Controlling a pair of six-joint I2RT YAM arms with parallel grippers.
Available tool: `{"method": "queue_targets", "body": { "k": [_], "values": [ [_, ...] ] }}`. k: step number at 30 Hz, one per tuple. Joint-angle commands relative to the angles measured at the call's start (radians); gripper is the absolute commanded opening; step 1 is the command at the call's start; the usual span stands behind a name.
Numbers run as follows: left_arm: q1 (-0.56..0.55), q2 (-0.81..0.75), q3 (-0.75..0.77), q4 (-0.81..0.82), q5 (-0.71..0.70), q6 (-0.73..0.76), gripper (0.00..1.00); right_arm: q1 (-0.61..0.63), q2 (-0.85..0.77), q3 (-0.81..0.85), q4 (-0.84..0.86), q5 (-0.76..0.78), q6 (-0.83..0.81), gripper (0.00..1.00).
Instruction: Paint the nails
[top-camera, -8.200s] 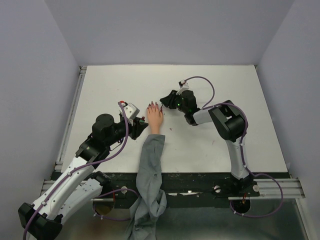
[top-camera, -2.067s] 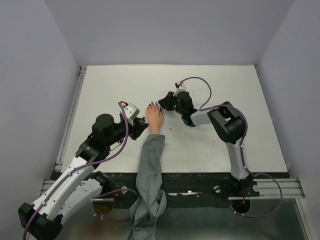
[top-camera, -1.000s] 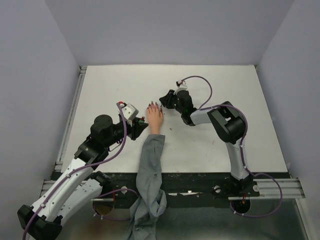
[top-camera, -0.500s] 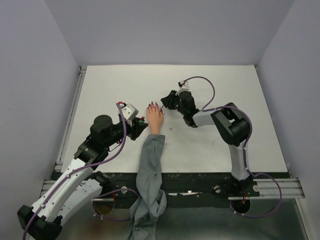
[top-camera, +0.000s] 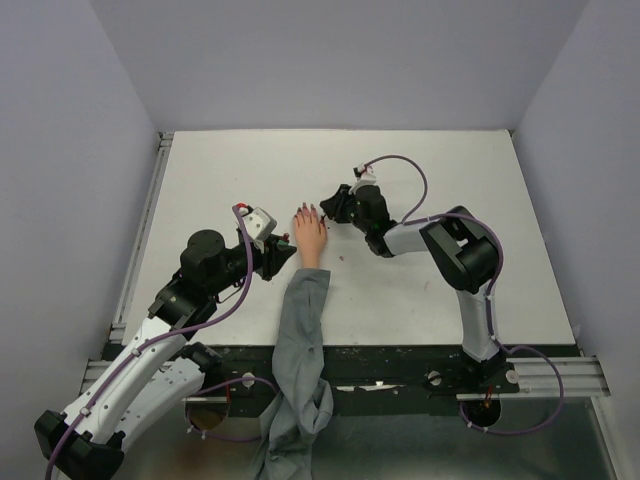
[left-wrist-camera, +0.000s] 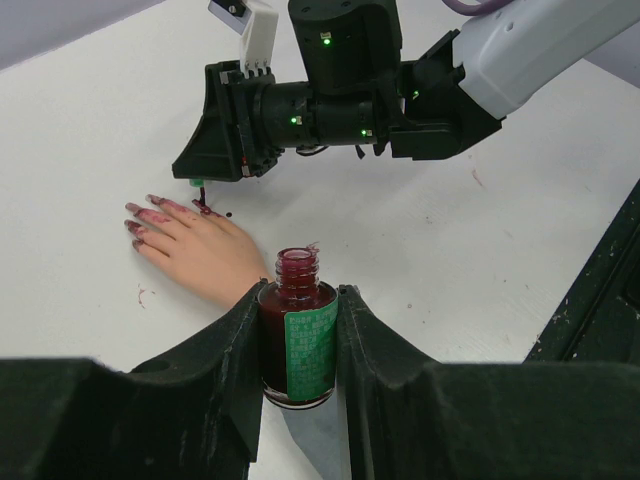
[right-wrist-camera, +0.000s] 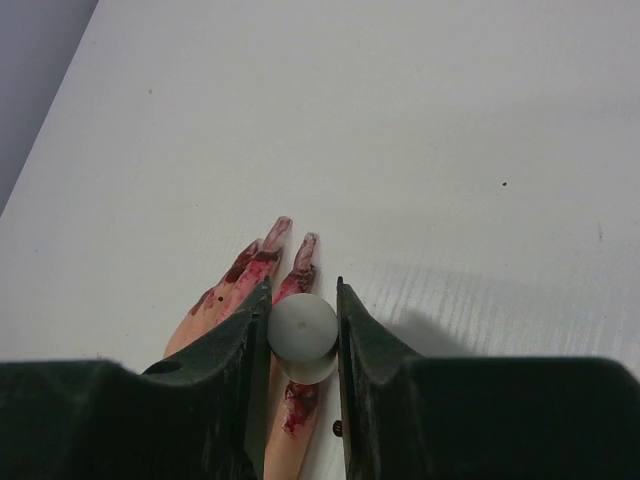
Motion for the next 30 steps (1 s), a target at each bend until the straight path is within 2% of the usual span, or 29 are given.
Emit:
{"method": "queue_targets", "body": {
  "k": [1, 20, 30],
  "values": [
    [0.005, -0.008, 0.027, 0.024, 0.018, -0.004, 0.00, 0.013, -0.004, -0.001, -0.023, 0.017, -0.013, 0.01],
    [0.005, -0.011, 0.027, 0.024, 0.020, -0.004, 0.00, 0.021, -0.022, -0.026, -0.051, 0.071, -0.014, 0.01],
    [0.005, -0.011, 0.027, 0.024, 0.021, -0.004, 0.00, 0.023, -0.008, -0.010, -0.031, 0.048, -0.007, 0.01]
  ]
}}
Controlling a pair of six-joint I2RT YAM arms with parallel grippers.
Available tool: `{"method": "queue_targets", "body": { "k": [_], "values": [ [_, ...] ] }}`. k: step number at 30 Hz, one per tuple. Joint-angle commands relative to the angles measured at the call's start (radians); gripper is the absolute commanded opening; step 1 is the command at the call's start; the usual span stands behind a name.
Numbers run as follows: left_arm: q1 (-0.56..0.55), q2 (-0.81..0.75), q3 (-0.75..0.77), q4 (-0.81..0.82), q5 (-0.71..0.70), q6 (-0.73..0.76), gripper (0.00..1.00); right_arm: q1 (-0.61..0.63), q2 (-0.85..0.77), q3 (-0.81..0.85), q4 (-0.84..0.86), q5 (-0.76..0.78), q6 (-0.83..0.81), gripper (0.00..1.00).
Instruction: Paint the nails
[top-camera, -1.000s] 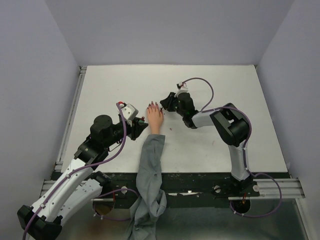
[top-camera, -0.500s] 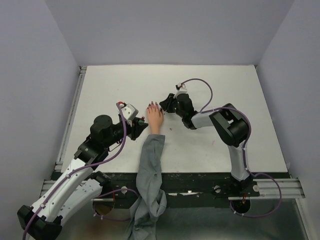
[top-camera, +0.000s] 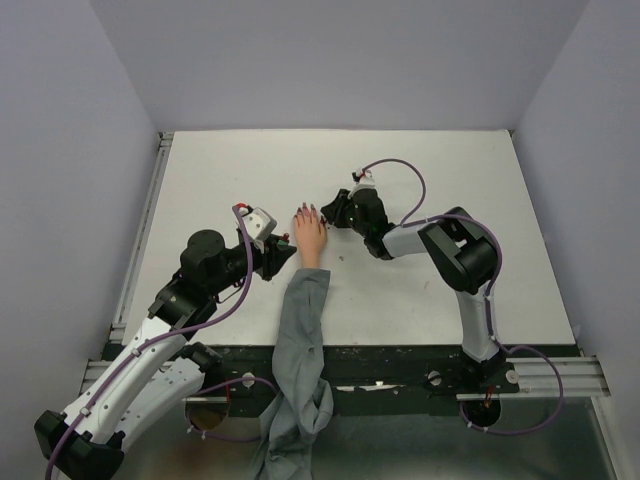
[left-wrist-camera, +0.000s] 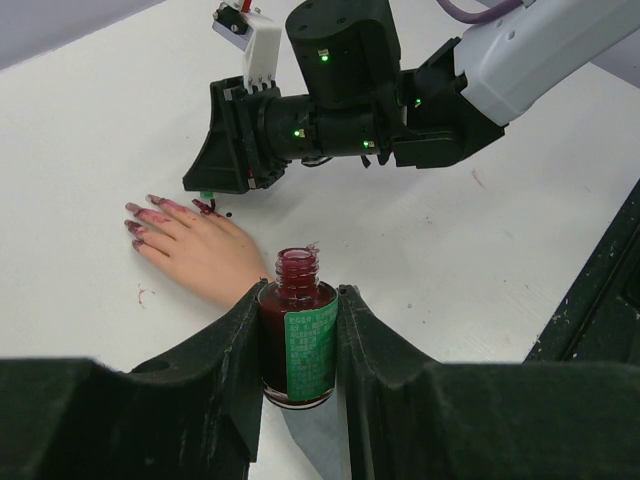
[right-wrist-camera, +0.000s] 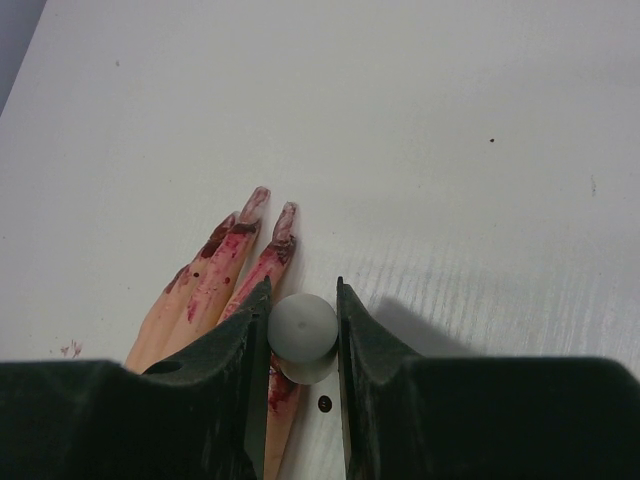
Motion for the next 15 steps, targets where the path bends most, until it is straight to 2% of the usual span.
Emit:
{"method": "queue_targets", "body": {
  "k": [1, 15],
  "values": [
    [0.005, -0.011, 0.029, 0.026, 0.021, -0.004, 0.00, 0.005, -0.005, 0.008, 0.010, 0.015, -0.007, 0.01],
    [0.005, -0.014, 0.027, 0.025, 0.021, -0.004, 0.00, 0.005, 0.032, 0.060, 0.010, 0.000, -0.005, 0.01]
  ]
}}
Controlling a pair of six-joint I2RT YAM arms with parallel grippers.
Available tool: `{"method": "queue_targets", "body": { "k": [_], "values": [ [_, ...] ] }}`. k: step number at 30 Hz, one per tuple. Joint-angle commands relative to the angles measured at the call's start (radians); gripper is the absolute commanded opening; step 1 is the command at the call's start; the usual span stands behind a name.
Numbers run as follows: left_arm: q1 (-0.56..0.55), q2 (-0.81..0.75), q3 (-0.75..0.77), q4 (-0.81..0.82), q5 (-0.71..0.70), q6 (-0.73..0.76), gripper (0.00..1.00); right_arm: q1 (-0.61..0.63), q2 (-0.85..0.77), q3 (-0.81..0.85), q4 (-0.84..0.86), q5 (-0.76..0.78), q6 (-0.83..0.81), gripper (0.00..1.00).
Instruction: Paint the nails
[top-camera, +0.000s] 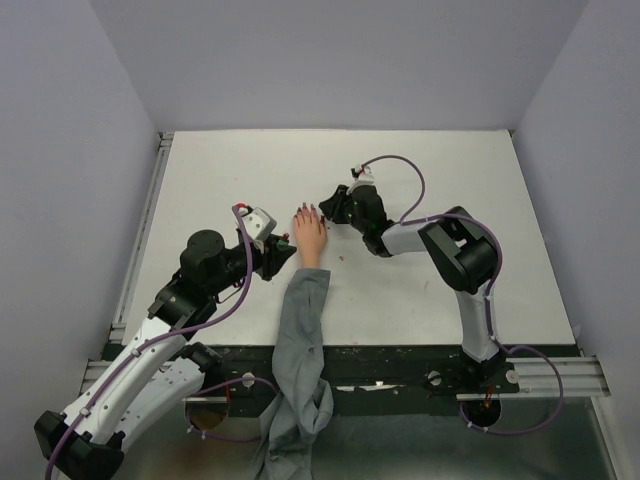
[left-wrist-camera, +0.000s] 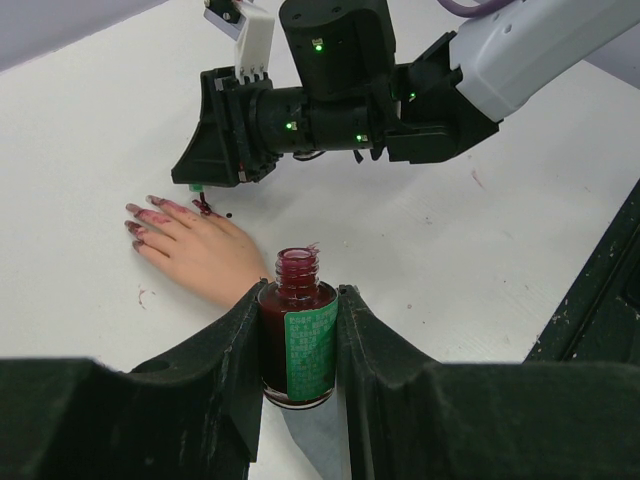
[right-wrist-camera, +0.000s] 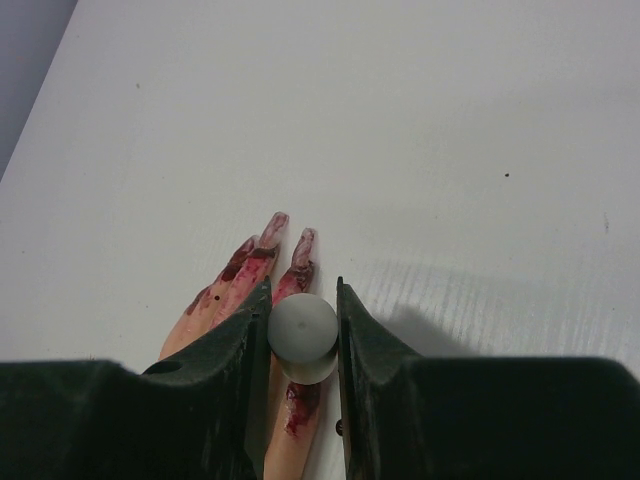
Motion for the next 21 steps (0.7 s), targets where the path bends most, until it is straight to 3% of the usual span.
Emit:
{"method": "queue_targets", "body": {
  "k": [1, 21],
  "values": [
    [0.005, -0.012, 0.029, 0.024, 0.021, -0.004, 0.00, 0.005, 0.035, 0.036, 0.007, 0.001, -0.006, 0.01],
    [0.005, -0.015, 0.027, 0.022, 0.019, -0.002, 0.00, 0.004, 0.078, 0.075, -0.033, 0.013, 0.010, 0.01]
  ]
}}
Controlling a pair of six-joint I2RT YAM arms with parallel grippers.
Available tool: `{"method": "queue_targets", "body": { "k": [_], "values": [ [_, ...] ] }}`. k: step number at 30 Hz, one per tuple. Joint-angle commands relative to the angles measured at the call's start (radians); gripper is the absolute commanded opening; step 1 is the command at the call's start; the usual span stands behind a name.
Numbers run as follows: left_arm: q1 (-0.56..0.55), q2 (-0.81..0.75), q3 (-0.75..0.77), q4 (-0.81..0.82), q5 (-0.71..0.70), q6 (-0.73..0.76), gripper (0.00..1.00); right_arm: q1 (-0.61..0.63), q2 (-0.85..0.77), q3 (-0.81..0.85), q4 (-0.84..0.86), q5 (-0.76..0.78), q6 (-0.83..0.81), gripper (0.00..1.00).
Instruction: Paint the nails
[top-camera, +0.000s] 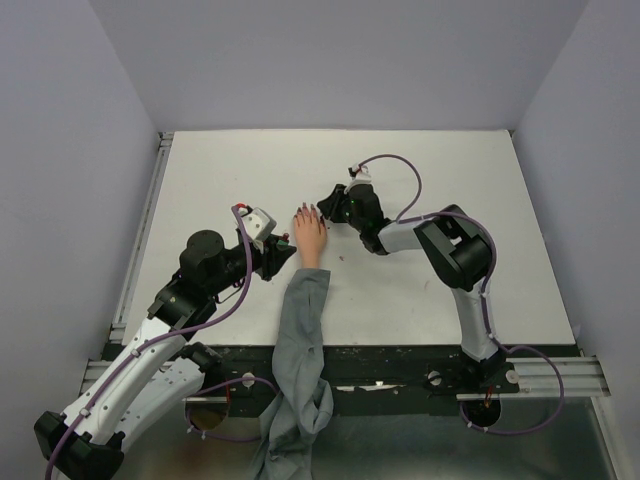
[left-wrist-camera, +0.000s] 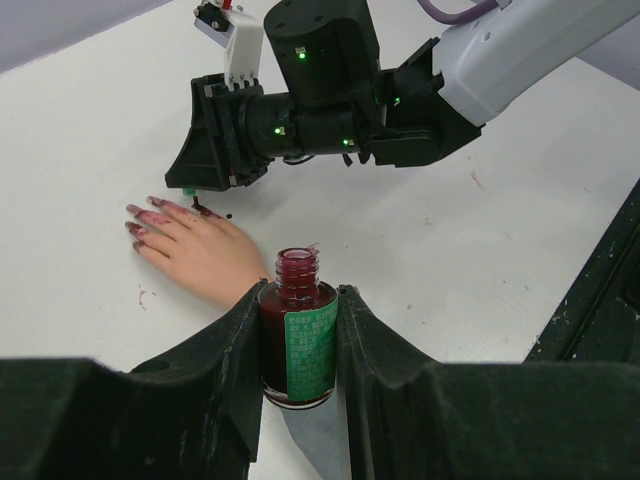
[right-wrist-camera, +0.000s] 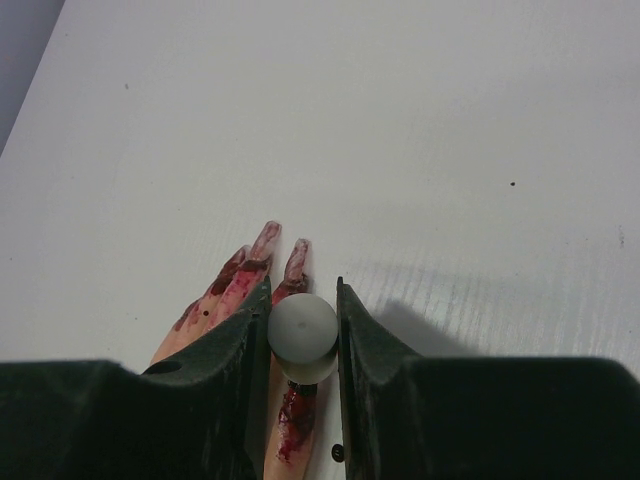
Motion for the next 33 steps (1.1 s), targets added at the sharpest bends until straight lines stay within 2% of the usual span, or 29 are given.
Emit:
{"method": "queue_targets", "body": {
  "k": [1, 33],
  "values": [
    [0.005, -0.013, 0.027, 0.022, 0.019, -0.002, 0.00, 0.005, 0.039, 0.029, -0.019, 0.013, 0.010, 0.01],
    [0.005, -0.017, 0.026, 0.020, 0.013, -0.001, 0.00, 0.004, 0.028, 0.048, 0.029, 0.036, 0.038, 0.01]
  ]
}}
